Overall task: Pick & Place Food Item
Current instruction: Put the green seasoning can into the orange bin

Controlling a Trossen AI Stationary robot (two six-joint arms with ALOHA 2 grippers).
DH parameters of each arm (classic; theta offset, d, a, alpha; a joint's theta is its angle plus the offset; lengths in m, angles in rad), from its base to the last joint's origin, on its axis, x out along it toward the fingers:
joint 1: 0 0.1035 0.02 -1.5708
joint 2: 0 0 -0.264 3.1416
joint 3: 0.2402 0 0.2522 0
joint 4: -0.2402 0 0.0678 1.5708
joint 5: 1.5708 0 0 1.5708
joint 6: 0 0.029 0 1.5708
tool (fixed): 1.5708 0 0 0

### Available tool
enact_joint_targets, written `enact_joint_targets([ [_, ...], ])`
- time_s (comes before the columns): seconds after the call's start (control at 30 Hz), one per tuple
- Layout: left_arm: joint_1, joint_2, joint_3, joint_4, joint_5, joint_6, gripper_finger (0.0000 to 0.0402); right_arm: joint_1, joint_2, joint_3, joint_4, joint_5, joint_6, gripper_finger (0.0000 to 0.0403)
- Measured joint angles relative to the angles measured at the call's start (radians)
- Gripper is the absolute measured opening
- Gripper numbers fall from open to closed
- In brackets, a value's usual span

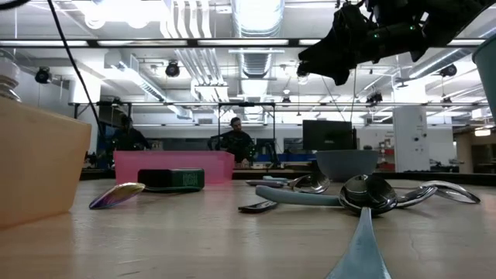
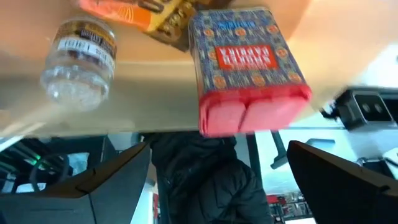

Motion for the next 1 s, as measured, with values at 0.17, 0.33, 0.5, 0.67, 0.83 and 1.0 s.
enact_joint_targets([
  [0.17,0.0,-0.002,0.069,-0.116,-0.023,0.047,0.0383,0.0,0.0,0.0,0.0,0.0,0.0,0.0211],
  [0.33,0.001,-0.007,0.136,-0.232,-0.06,0.1,0.0383,0.0,0.001,0.0,0.0,0.0,0.0,0.0211],
  [0.5,0.001,-0.016,0.198,-0.391,-0.16,0.187,0.0383,0.0,0.001,0.0,0.0,0.0,0.0,0.0211],
  [0.67,0.001,-0.018,0.259,-0.539,-0.265,0.331,0.0383,0.0,0.001,0.0,0.0,0.0,0.0,0.0211],
  [0.83,0.003,-0.018,0.309,-0.72,-0.47,0.457,0.0383,0.0,0.001,0.0,0.0,0.0,0.0,0.0211],
  [1.0,0.003,-0.019,0.318,-0.803,-0.819,0.61,0.0383,0.0,0.001,0.0,0.0,0.0,0.0,0.0211],
])
